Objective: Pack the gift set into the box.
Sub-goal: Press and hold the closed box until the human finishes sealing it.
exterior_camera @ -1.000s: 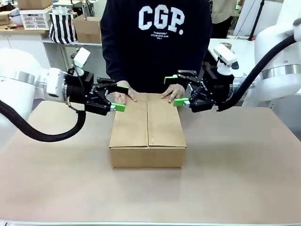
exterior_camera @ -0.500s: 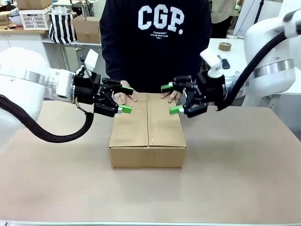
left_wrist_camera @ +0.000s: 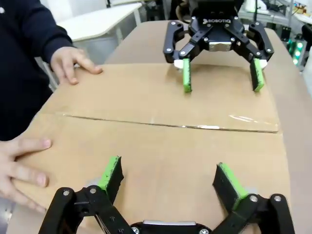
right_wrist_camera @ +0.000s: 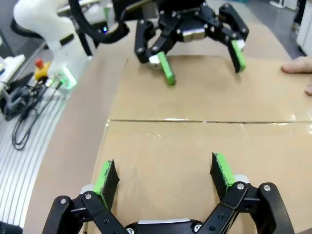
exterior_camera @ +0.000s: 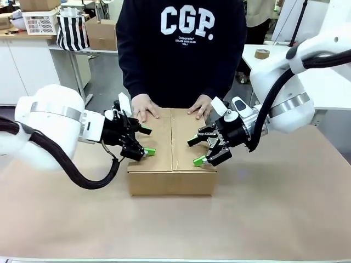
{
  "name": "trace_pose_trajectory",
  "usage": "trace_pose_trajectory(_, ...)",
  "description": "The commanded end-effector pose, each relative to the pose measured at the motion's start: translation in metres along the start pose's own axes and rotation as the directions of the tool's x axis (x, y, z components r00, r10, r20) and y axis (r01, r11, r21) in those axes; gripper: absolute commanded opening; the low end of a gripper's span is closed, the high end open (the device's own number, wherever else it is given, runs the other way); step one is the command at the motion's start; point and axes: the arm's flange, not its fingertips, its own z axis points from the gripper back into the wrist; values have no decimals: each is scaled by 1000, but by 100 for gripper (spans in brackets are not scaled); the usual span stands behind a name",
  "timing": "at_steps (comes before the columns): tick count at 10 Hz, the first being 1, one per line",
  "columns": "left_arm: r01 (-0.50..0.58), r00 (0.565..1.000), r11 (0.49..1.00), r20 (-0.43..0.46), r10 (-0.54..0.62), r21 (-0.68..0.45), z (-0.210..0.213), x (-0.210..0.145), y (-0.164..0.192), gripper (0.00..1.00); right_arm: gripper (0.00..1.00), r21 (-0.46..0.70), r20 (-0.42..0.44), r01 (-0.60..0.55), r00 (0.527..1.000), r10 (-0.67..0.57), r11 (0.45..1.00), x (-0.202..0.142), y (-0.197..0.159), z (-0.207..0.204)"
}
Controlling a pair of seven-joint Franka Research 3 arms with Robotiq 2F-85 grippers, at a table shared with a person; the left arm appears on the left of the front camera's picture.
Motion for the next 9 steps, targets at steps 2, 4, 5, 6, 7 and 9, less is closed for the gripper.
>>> trace_pose_trajectory(2, -22, 999, 996, 30, 25, -86, -14, -3, 6, 100, 100, -59, -3, 1, 1000, -1, 998, 4, -6, -1)
trace_pose_trajectory(4, -23, 999, 991, 21, 26, -134, -18, -7, 4, 100, 100, -86, -33, -37, 999, 34, 996, 4, -11, -9)
trace_pose_trajectory(5, -19, 1000, 989, 13, 21, -145, -20, -9, 3, 100, 100, -97, -38, -40, 999, 36, 995, 4, -14, -13)
trace_pose_trajectory(6, -19, 1000, 989, 0, 19, -147, -20, -10, 3, 100, 100, -108, -23, -49, 999, 47, 993, 6, -16, -16)
trace_pose_trajectory(7, -19, 1000, 990, -9, 18, -141, -20, -10, 3, 100, 100, -121, -21, -45, 999, 43, 992, 6, -18, -19)
trace_pose_trajectory(9, -13, 1000, 992, -19, 11, -126, -19, -10, 4, 100, 100, -109, -22, -27, 999, 25, 994, 2, -21, -24)
